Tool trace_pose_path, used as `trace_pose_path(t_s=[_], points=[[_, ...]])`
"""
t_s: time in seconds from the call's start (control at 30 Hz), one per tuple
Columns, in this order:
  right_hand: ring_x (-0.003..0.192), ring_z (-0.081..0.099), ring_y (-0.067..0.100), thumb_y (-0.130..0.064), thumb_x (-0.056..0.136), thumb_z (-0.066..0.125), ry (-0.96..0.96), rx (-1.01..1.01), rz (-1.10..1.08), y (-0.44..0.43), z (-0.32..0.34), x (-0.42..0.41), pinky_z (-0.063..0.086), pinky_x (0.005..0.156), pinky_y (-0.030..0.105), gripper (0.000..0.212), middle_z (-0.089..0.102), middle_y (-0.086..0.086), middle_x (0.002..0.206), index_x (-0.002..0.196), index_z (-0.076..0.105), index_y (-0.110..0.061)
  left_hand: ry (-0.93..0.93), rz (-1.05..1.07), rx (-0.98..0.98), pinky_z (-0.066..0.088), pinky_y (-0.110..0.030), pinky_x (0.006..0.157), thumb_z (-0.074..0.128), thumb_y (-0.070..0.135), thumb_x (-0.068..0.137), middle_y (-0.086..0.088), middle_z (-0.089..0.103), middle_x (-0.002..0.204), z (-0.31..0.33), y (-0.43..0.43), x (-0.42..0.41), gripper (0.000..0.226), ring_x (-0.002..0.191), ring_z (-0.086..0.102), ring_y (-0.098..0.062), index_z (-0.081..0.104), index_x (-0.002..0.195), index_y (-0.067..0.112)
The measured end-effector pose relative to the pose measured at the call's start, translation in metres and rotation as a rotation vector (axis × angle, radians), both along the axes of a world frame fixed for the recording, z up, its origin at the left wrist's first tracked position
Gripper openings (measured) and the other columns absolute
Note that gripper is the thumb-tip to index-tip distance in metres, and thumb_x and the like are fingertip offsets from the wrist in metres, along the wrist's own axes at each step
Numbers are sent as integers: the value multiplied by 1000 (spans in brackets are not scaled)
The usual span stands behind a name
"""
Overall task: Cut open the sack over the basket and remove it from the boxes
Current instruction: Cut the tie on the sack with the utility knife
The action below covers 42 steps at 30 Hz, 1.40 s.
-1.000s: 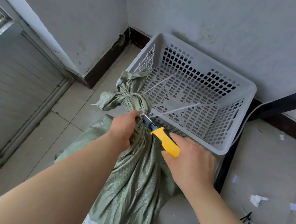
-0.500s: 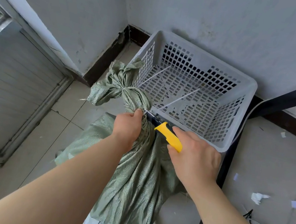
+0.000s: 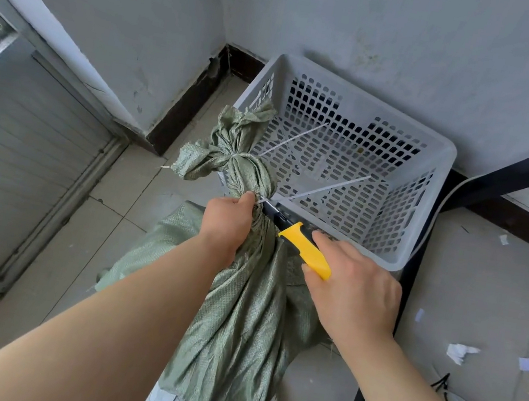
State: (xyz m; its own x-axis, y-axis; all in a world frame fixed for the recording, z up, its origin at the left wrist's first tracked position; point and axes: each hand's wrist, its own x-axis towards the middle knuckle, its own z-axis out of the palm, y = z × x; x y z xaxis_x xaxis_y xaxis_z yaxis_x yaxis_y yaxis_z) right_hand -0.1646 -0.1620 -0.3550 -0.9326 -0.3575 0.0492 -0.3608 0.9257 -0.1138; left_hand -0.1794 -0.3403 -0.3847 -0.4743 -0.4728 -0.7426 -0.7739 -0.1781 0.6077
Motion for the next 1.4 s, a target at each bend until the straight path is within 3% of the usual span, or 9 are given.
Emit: trace_pose_path(t_s=[0.17,0.5,0.67,0.77,0.9,1.2,1.3,1.4], points=[[48,63,22,-34,52,91,1,-11,-2,1,0,-1,28,49,20,55,71,-7,73,103,73,-24,46,-67,-103,17,-24,45,45,30,95,1,20,46,1,8,8,52,41,17,-16,20,52,17],[47,62,21,-34,54,90,-23,-32,38,-6,-2,-1,27,50,21,53,71,-8,75,104,73,-25,13,12,-135,15,-20,39,43,26,95,0,19,49,-1,14,17,50,42,16,-16,19,53,17],[49,64,21,-34,58,88,-47,-74,-5,6,0,2,32,48,20,52,71,-7,75,106,73,-25,61,-105,-224,16,-26,47,43,27,96,0,21,49,-1,9,9,52,45,18,-17,20,51,16],[65,69,23,-39,70,80,-130,-85,-46,4,5,0,42,53,26,49,73,-8,90,117,67,-31,96,-194,-313,16,-26,46,42,28,98,-2,23,48,0,15,11,53,45,20,-17,22,51,14],[97,65,23,-47,86,61,-283,-75,-2,-4,11,-10,45,71,31,50,67,-10,115,134,50,-40,95,-137,-318,17,-27,47,40,24,97,-3,23,49,-3,20,16,51,46,21,-18,21,51,12],[86,68,26,-44,83,66,-268,-131,5,3,8,1,46,65,32,47,70,-7,105,129,57,-36,48,-181,-328,16,-24,46,42,27,98,-1,22,48,-8,8,17,53,43,19,-18,20,51,15],[91,67,25,-45,84,64,-298,-135,-38,3,11,3,44,68,32,48,69,-8,109,130,55,-37,44,-200,-340,17,-25,46,41,28,98,-2,23,48,-4,8,13,53,44,20,-18,21,51,15],[93,65,24,-48,86,60,-371,-135,-119,-8,14,-2,40,67,31,42,69,-6,103,127,56,-39,81,-252,-367,26,-29,48,41,25,98,-9,32,48,1,21,16,53,48,32,-26,32,48,10]])
